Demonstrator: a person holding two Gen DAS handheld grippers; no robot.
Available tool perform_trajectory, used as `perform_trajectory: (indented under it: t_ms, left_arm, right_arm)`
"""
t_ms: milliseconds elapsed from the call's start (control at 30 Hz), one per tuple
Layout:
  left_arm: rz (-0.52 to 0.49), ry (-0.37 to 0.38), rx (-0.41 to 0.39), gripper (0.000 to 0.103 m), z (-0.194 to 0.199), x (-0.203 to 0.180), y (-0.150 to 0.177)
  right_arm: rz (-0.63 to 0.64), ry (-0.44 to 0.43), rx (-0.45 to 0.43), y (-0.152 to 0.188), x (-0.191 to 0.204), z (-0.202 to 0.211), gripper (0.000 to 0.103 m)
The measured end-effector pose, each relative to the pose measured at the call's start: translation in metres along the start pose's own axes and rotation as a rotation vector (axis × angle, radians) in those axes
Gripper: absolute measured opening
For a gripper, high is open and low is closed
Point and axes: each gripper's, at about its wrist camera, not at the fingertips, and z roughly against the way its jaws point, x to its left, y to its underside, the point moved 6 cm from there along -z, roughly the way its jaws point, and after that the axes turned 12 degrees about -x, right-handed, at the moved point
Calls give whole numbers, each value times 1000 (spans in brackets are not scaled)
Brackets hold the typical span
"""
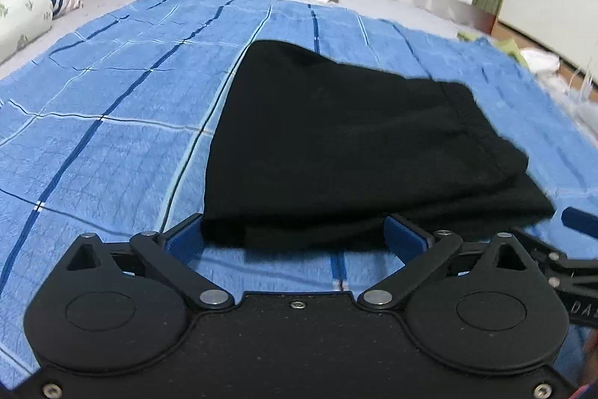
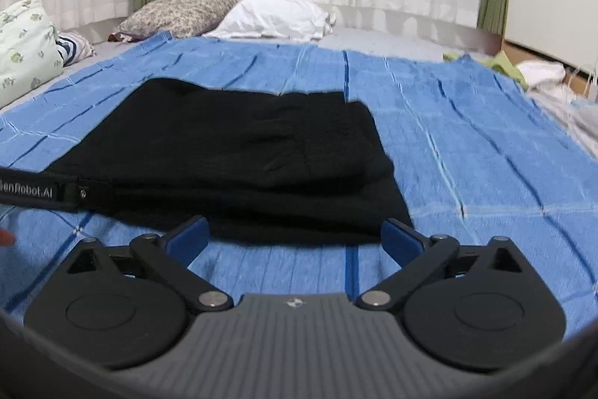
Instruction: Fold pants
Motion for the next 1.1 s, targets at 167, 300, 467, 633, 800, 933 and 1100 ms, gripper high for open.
perform_trajectory:
  t_ms: [167, 300, 467, 633, 800, 933, 1100]
  left_arm:
    - [-87, -25, -9, 103, 0, -12, 11]
    - [-105, -28, -16, 103, -1, -14, 16]
    - [-115, -31, -32, 103, -1, -15, 18]
    - [-114, -29, -38, 103, -2, -13, 18]
    - [-111, -28, -42, 103, -2, -13, 19]
    - [-107, -26, -44, 103, -2, -13, 19]
    - [-103, -21, -47, 103, -2, -11, 19]
  right_arm:
    - [-7, 5, 27, 11, 2, -2, 103]
    - [24, 2, 46, 19, 7, -6, 103]
    - [-3, -8, 44, 22, 5, -5, 103]
    - [-4, -9, 36, 23, 4, -5, 103]
    - [-7, -9, 35, 23, 5, -5, 103]
    - [-8, -9, 35, 23, 5, -4, 103]
    - [-8, -10, 34, 23, 5, -4, 103]
